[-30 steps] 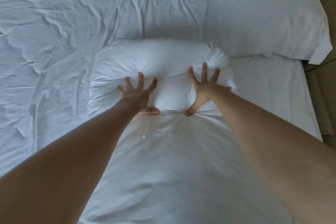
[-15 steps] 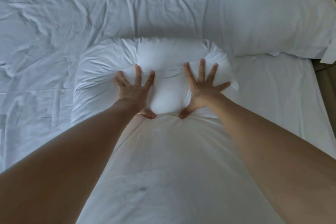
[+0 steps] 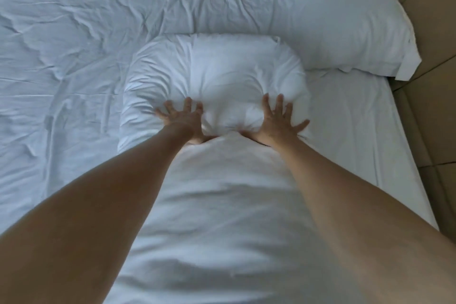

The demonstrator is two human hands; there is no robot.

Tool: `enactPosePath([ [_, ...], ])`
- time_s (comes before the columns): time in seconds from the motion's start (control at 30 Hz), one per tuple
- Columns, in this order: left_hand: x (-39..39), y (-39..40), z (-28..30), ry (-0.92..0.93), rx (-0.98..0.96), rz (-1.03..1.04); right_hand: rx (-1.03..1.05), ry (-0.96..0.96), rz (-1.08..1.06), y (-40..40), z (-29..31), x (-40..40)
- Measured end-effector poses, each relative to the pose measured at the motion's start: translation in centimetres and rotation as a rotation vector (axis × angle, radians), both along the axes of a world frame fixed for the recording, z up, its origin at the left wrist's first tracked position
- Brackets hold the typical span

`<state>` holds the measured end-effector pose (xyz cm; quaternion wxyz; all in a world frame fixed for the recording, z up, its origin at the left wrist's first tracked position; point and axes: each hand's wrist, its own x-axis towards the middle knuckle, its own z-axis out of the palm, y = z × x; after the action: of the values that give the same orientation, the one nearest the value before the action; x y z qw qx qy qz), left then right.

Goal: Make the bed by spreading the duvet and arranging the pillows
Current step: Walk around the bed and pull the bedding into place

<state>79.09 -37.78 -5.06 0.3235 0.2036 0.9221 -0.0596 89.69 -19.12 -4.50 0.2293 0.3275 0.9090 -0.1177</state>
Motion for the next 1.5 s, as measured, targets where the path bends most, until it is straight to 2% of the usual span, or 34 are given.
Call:
enactPosePath([
  [0.07, 2.9, -1.8, 1.3, -0.074, -0.019, 0.010, -0.108, -0.119, -0.036, -0.3, 2.4, 2.3],
  [0.17, 8.6, -5.3, 2.9, -0.197, -0.054, -0.029, -0.159, -0.354, 0.021, -1.5, 5.3, 7.2],
  [0.27, 13.5, -8.2, 4.6, -0.225, -0.069, -0.040, -0.203, -0.500, 0.025, -2.8, 7.3, 12.2],
  [0.5, 21.6, -12.5, 8.9, -0.293, -0.087, 0.032, -0.247, -0.383, 0.038, -6.4, 9.7, 21.5],
  [0.73, 28.1, -16.0, 8.7, -0.377, -0.127, 0.051, -0.329, -0.406, -0.009, -9.4, 9.2, 29.0],
  [0.9, 30.0, -16.2, 9.1, -0.331, -0.142, 0.059, -0.304, -0.387, 0.006, -10.4, 8.8, 30.8],
  [1.1, 32.3, -17.0, 8.6, -0.331, -0.178, -0.014, -0.354, -0.507, 0.080, -10.4, 8.7, 31.8],
  [1.17, 32.5, -17.1, 8.4, -0.329, -0.187, -0.022, -0.314, -0.462, 0.100, -10.8, 8.5, 32.6],
  [1.3, 32.2, -16.6, 7.9, -0.325, -0.219, -0.045, -0.182, -0.235, 0.084, -11.9, 7.4, 35.5],
  [1.4, 32.5, -16.2, 7.6, -0.293, -0.230, -0.051, -0.146, -0.210, 0.063, -12.1, 6.7, 36.3],
  [1.5, 33.3, -16.2, 6.9, -0.169, -0.194, -0.076, -0.166, -0.212, 0.037, -11.7, 6.3, 35.5],
])
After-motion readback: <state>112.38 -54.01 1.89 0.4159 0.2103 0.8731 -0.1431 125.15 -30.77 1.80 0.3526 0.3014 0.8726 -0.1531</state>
